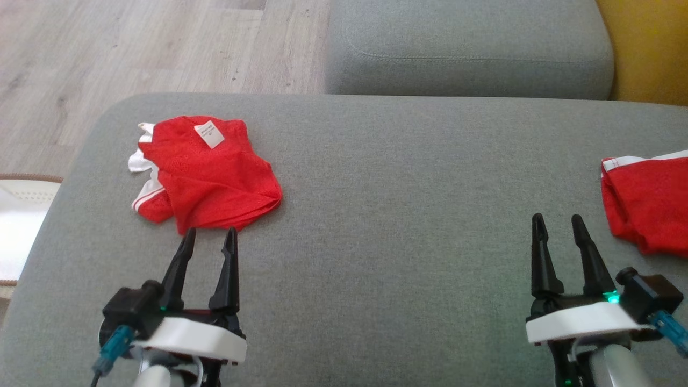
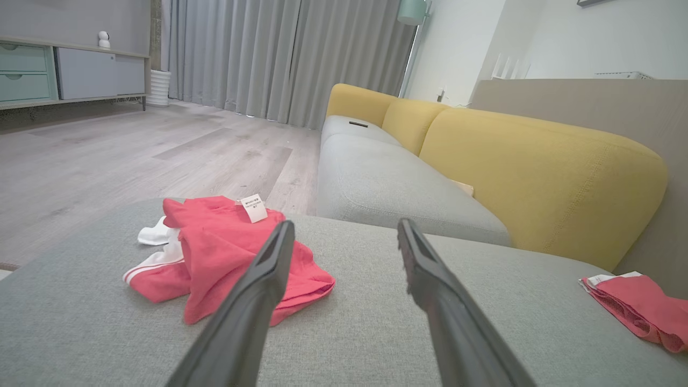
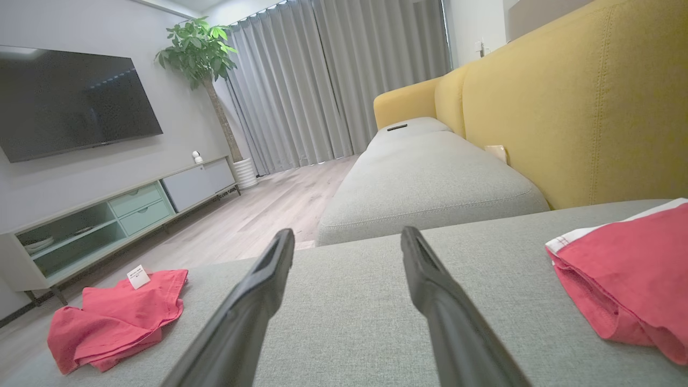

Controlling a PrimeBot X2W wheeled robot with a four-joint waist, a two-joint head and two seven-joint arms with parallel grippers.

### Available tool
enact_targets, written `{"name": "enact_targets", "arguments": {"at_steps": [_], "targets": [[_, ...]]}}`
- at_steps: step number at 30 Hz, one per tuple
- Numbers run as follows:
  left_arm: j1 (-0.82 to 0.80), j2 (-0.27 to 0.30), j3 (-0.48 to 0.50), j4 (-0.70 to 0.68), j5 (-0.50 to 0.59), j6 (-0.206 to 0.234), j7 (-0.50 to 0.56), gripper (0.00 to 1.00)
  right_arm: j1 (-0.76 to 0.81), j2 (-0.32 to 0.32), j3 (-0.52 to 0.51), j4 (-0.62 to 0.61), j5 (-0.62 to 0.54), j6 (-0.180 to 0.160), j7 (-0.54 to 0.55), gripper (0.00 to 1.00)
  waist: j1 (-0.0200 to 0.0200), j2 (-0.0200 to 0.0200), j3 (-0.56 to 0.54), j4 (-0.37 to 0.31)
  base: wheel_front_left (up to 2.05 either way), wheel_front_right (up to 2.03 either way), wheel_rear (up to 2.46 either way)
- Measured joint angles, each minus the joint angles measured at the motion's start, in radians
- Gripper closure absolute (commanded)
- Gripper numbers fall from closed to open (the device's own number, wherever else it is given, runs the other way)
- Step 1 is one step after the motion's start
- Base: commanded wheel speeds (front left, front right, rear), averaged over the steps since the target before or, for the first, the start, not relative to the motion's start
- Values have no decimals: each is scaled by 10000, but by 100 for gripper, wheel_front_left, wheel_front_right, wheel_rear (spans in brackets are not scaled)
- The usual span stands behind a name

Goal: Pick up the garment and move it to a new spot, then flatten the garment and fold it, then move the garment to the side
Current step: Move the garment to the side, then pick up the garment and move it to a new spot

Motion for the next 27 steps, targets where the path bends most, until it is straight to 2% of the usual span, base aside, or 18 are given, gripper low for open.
{"name": "enact_targets", "arguments": {"at_steps": [17,27], "targets": [[20,2,-84,56,-65,40,0,0,-2,0,44,121,38,0,-2,0,0,0,-10,71,0,0,0],[5,4,-75,176,-56,33,0,0,-1,2,385,222,109,0,-4,0,0,0,36,782,0,0,0]]}}
